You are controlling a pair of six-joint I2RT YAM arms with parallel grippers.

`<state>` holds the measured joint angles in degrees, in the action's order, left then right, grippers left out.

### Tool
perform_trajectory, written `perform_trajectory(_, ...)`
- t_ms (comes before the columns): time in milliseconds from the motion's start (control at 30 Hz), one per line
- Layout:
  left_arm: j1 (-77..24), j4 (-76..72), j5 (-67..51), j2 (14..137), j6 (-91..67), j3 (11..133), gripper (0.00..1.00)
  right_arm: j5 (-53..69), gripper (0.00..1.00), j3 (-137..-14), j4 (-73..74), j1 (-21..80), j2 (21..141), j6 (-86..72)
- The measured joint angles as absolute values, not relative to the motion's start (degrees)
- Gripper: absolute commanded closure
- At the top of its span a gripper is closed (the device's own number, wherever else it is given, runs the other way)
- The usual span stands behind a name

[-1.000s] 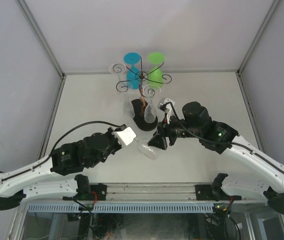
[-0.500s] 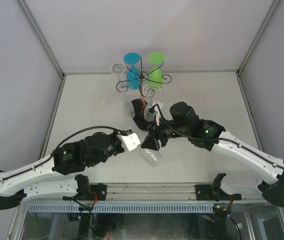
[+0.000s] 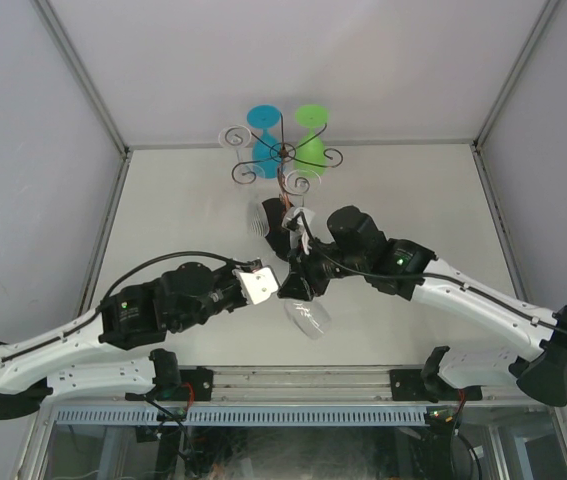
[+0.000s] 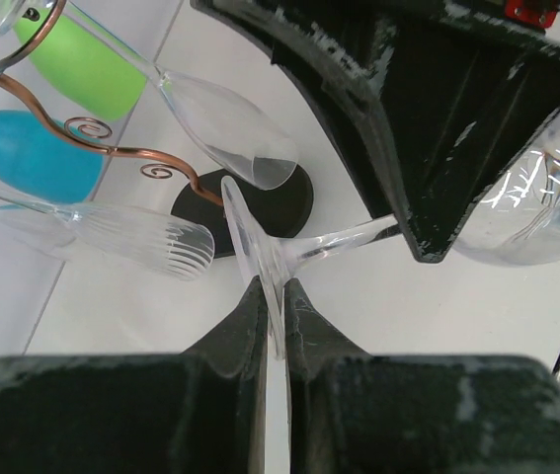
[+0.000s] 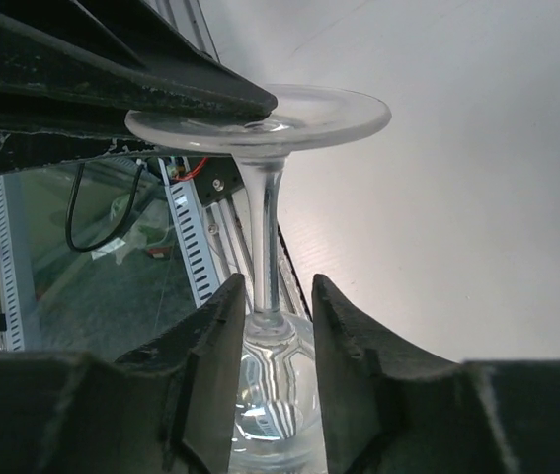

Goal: Place the wine glass upside down on the wine glass rack
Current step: Turn the wine glass upside down at the wine rack.

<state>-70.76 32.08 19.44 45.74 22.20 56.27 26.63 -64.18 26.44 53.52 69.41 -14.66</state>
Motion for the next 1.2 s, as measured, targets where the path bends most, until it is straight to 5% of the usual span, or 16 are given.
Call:
perform_trajectory(133, -70.8, 32.3, 19.2, 45.7, 22.2, 56.3, 1.0, 27.2, 0.81, -64.2, 26.0, 54.0, 70.4, -14.7)
perform_trajectory(233, -70.8, 32.7, 19.2, 45.8, 22.3, 56.3, 1.0, 27.6, 1.0, -64.2, 25.5, 54.2, 70.7, -14.6)
perform_trajectory(500, -70.8, 32.7, 19.3, 45.7, 22.3, 56.3, 0.99, 27.7, 1.0, -64.2, 25.0, 54.2, 70.7, -14.2)
perform_trajectory(733, -70.8, 30.8, 19.8, 44.5, 22.1, 56.3, 0.63, 26.7, 1.0, -62.8, 22.4, 54.2, 69.0, -14.5)
perform_trajectory(1200, -70.8, 27.1, 23.6, 38.2, 15.3, 56.3, 0.48, 17.0, 1.0, -51.6, 15.0, 52.4, 55.7, -15.7)
